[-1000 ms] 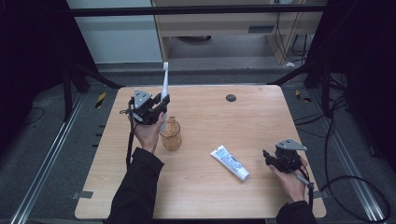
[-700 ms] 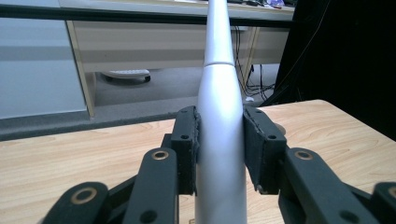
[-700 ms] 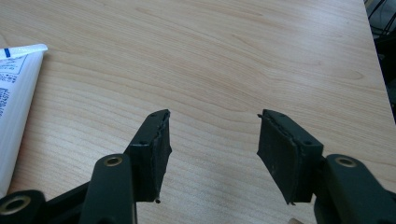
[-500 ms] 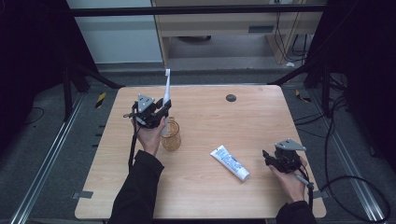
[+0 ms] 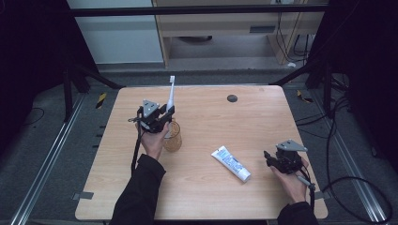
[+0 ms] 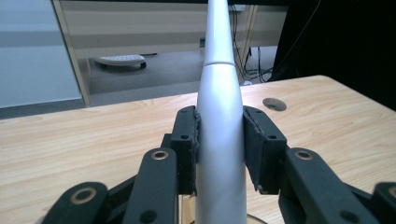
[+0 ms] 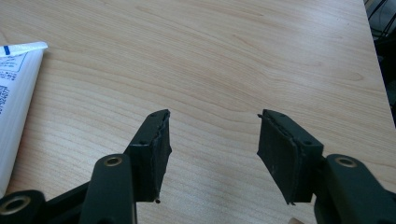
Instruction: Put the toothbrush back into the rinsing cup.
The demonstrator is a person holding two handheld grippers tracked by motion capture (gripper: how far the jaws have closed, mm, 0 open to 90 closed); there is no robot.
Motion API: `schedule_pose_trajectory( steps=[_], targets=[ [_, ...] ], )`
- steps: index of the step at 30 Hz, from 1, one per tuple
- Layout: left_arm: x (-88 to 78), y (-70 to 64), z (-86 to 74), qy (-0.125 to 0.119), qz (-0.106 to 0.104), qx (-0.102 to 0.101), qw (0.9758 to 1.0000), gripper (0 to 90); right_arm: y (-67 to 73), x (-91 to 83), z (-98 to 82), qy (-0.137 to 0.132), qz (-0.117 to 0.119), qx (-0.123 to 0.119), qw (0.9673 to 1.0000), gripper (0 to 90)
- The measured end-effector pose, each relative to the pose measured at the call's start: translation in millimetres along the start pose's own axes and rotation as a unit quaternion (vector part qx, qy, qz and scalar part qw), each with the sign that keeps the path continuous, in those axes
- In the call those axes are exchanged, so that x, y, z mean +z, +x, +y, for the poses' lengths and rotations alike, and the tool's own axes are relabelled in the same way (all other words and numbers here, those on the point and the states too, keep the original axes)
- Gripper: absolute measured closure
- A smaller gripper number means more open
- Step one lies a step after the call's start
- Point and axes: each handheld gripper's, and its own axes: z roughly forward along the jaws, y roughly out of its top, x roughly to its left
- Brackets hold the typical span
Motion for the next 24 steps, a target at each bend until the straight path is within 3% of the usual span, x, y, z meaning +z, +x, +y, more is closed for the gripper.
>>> schedule_pose_trajectory(
  steps=[10, 17, 24],
  targets=[
    [3.1, -2.9, -16.0, 0.022, 0.001, 0.006, 0.9997, 66.4, 0.3, -0.3, 0.2, 0.000, -0.001, 0.000, 1.0000, 43.4],
    [-0.5, -5.0, -19.9, 0.029, -0.003, 0.010, 0.9995, 66.2, 0.4, -0.5, 0.3, -0.001, 0.000, -0.002, 1.0000, 43.3],
    [-4.8, -5.9, -25.3, 0.052, 0.000, 0.021, 0.9984, 66.2, 1.1, -0.9, 0.6, -0.001, 0.000, -0.001, 1.0000, 43.2]
  ],
)
